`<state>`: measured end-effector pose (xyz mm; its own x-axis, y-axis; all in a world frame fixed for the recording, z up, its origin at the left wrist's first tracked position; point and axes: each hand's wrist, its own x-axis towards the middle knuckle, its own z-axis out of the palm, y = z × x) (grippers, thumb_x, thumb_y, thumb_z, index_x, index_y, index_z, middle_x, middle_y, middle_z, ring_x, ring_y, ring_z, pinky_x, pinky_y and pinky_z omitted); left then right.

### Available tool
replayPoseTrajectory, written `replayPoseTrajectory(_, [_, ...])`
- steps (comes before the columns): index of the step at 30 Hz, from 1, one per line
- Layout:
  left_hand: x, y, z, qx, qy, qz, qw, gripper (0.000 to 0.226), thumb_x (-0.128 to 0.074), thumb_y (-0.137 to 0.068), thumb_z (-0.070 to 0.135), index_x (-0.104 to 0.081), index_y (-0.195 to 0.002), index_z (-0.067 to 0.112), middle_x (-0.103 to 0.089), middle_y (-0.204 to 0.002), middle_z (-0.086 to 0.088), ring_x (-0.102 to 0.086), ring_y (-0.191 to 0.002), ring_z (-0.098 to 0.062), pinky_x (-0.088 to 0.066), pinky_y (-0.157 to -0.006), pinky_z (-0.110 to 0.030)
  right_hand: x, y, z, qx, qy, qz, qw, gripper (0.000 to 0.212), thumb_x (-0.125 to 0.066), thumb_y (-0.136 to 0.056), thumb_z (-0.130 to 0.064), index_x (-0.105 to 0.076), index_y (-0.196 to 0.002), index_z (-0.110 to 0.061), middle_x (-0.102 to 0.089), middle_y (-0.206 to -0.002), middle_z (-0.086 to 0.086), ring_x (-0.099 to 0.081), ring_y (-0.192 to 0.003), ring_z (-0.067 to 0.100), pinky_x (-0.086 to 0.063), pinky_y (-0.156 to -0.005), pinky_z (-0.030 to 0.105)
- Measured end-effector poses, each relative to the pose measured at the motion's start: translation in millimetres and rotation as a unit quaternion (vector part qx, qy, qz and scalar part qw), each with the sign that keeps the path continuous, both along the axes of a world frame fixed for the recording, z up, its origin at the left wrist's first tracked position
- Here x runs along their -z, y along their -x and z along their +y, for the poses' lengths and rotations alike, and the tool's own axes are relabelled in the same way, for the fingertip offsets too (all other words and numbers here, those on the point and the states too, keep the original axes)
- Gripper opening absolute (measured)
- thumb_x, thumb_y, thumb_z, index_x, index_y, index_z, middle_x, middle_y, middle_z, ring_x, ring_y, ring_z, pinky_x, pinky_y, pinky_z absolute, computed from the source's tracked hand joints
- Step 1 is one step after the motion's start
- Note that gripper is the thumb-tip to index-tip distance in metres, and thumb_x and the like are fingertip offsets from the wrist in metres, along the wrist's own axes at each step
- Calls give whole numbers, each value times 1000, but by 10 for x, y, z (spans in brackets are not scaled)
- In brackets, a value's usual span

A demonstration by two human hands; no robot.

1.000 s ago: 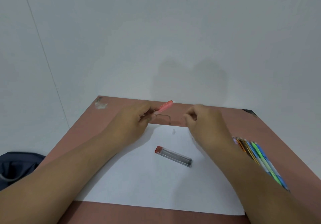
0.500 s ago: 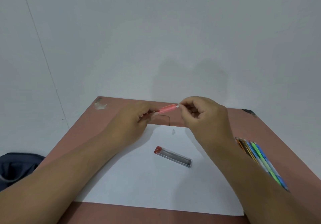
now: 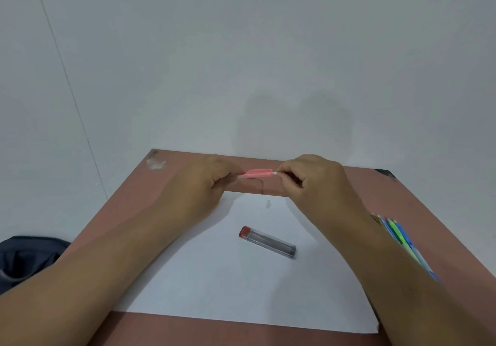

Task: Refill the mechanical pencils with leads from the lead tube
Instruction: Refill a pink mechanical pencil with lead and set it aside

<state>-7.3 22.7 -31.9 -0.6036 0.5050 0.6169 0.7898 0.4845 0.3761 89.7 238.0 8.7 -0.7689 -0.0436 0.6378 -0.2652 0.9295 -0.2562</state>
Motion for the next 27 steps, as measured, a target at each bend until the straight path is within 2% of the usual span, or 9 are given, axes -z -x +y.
replayPoseTrajectory(3, [0, 3, -16, -4, 23, 27, 999, 29, -52, -95, 20, -73, -113, 26, -69, -106, 13, -64, -98, -15, -55, -78, -37, -10, -4, 10, 3, 3, -73, 997, 18, -59, -95, -14, -72, -85, -22, -62, -77, -5, -58, -75, 15, -50, -68, 37])
replayPoseTrajectory(6, [-5, -5, -8, -6, 31, 35, 999, 29, -51, -94, 21, -74, -112, 25, -71, -104, 10, -65, -96, -19, -56, -75, -41, -28, -31, 2, 5, 40, -103, 994, 17, -61, -95, -16, -74, -87, -24, -66, -82, -7, -59, -79, 11, -49, -73, 32])
replayPoseTrajectory(11, [-2, 15, -17, -5, 32, 24, 999, 29, -52, -94, 21, -74, -112, 25, -70, -103, 11, -63, -97, -17, -55, -80, -40, -16, -45, -43, 7, 165, -113, 980, 12, -70, -92, -17, -77, -88, -26, -67, -75, -15, -60, -76, 2, -44, -66, 11])
replayPoseTrajectory(14, [-8, 26, -11, -24, 18, -11, 999, 26, -55, -98, 16, -73, -114, 25, -71, -108, 12, -63, -103, -15, -51, -86, -35, 0, -33, -85, 19, 244, -128, 961, 13, -74, -90, -28, -72, -103, -32, -67, -80, -17, -62, -74, -2, -47, -70, 12])
replayPoseTrajectory(16, [1, 49, -8, -33, 14, -27, 999, 27, -56, -98, 12, -72, -115, 28, -70, -107, 14, -62, -103, -13, -50, -87, -34, 2, -38, -95, 45, 209, -171, 962, 14, -76, -86, -40, -71, -98, -33, -67, -83, -17, -61, -77, -3, -50, -72, 20])
replayPoseTrajectory(18, [12, 72, -21, -37, -2, -62, 997, 29, -57, -98, 13, -70, -114, 34, -68, -104, 17, -62, -99, -9, -51, -86, -35, 11, -69, -130, 65, 119, -255, 957, 21, -76, -81, -51, -70, -91, -34, -66, -84, -17, -60, -79, -2, -52, -74, 25])
replayPoseTrajectory(21, [10, 91, -41, -39, -28, -98, 994, 31, -57, -97, 12, -69, -108, 39, -69, -98, 17, -62, -94, -7, -52, -84, -37, 37, -86, -207, 66, 54, -328, 941, 25, -76, -75, -58, -69, -82, -35, -65, -85, -18, -60, -81, 1, -53, -75, 28])
replayPoseTrajectory(25, [17, 104, -34, -50, -40, -122, 990, 31, -61, -96, 11, -70, -105, 39, -67, -94, 18, -60, -91, -5, -52, -84, -36, 27, -40, -167, 80, 45, -267, 959, 14, -72, -87, -44, -68, -95, -34, -63, -90, -16, -57, -83, 5, -42, -67, 18])
replayPoseTrajectory(27, [23, 104, -29, -49, -37, -119, 991, 29, -62, -95, 12, -71, -103, 39, -67, -92, 18, -61, -89, -6, -52, -82, -37, 45, -16, -122, 83, 46, -243, 965, 15, -70, -91, -36, -69, -106, -34, -62, -99, -14, -55, -89, 6, -38, -69, 20])
